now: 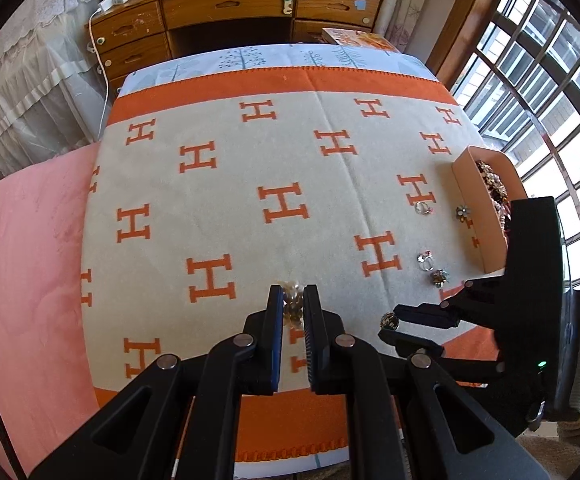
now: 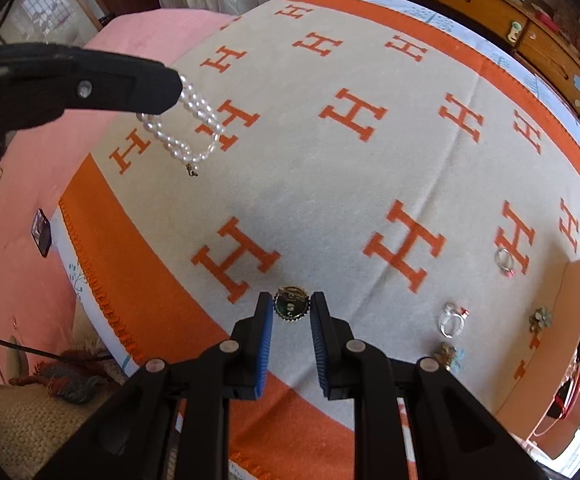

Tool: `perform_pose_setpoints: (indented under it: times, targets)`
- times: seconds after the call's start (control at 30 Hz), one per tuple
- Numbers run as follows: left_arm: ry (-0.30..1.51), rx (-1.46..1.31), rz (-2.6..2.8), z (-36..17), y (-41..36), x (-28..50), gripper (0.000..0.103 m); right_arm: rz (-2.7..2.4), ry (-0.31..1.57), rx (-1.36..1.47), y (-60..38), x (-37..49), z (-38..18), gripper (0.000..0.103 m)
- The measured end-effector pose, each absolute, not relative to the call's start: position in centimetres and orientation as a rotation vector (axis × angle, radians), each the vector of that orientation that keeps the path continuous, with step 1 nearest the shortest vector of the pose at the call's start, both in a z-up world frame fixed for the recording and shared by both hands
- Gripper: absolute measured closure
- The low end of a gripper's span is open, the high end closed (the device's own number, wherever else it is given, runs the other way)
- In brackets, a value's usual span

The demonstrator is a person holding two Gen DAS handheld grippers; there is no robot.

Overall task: Organize jewelry
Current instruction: 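Carry the necklace with the left tool into the pink box while the right tool drops the brooch in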

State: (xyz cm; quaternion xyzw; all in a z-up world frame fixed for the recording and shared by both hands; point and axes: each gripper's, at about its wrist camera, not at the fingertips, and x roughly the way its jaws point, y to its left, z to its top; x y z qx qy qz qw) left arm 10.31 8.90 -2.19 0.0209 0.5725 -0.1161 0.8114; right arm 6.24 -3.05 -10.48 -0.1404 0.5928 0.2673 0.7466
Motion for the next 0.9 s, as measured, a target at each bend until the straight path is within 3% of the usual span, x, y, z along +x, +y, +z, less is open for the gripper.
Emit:
perform_pose_setpoints:
  times: [0.37,0.63,0.9]
  targets:
    - [1.14,0.139,-0.476,1.8,-5.1,12.0,0.096,0.331,1.126,-0.032,-21.3,7.0,-2.9,0.084]
    - [1.166,0.222,-0.611,0.5,-15.3,12.2,0.096,0.25,1.147,0.045,-27.0,7.3,-4.3,0.084]
    - [1.225,0.246,-0.665,-2.0,-19.0,12.1,0.095,0.261,1.176,0.092,-29.4,7.8,-5.8,0.084]
